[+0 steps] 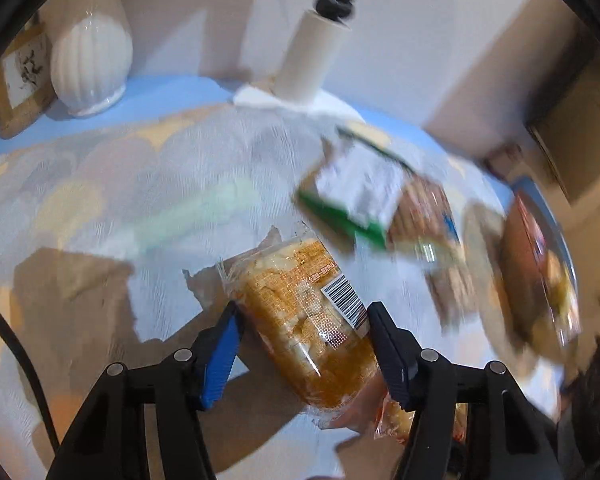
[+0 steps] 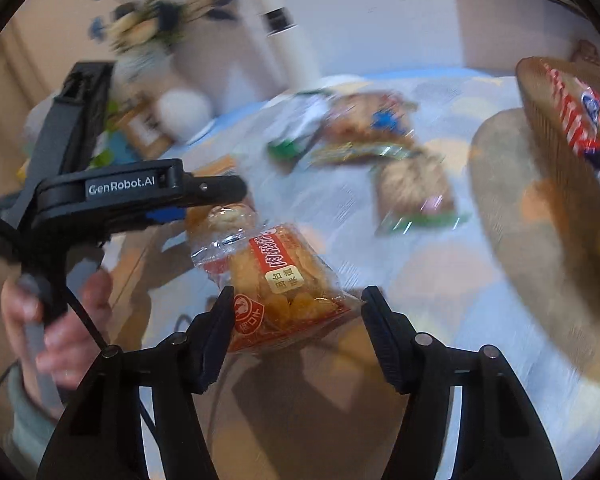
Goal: Organize snacks
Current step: 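Grasp the orange cake packet with the left gripper while the right gripper grasps the red-labelled bread packet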
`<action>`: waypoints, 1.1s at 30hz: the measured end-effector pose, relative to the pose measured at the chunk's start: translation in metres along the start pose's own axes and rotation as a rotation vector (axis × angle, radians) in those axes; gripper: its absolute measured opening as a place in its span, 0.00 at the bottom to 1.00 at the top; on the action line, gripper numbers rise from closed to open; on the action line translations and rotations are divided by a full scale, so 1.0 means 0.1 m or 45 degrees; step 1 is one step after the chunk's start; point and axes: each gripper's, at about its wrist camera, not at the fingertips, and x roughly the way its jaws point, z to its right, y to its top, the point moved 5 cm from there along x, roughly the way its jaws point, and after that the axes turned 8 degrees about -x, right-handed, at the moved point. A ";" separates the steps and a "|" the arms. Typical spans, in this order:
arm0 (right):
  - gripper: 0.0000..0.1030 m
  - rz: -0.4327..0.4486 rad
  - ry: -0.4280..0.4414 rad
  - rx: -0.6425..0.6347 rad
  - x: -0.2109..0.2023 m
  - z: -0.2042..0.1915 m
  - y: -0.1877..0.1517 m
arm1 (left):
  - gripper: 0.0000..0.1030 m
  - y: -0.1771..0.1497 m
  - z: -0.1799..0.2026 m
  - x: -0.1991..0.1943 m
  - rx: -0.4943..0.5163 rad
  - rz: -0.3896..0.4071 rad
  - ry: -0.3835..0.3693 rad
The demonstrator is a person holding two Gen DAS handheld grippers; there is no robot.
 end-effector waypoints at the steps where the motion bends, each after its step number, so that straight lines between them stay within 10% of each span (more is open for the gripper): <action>1: 0.60 -0.008 0.002 -0.008 -0.07 -0.05 -0.08 | 0.59 -0.07 -0.02 -0.04 0.026 -0.032 -0.026; 7: 0.62 -0.044 0.022 0.003 -0.28 -0.15 -0.34 | 0.61 -0.38 -0.12 -0.30 0.299 -0.061 -0.012; 20: 0.75 -0.063 -0.093 -0.161 -0.44 -0.31 -0.50 | 0.73 -0.49 -0.07 -0.28 0.102 -0.033 -0.027; 26: 0.83 -0.007 -0.030 -0.098 -0.22 -0.38 -0.44 | 0.73 -0.56 0.08 -0.11 0.250 0.133 0.157; 33: 0.85 -0.031 -0.104 -0.119 -0.11 -0.50 -0.36 | 0.45 -0.53 -0.02 -0.15 0.211 0.212 0.220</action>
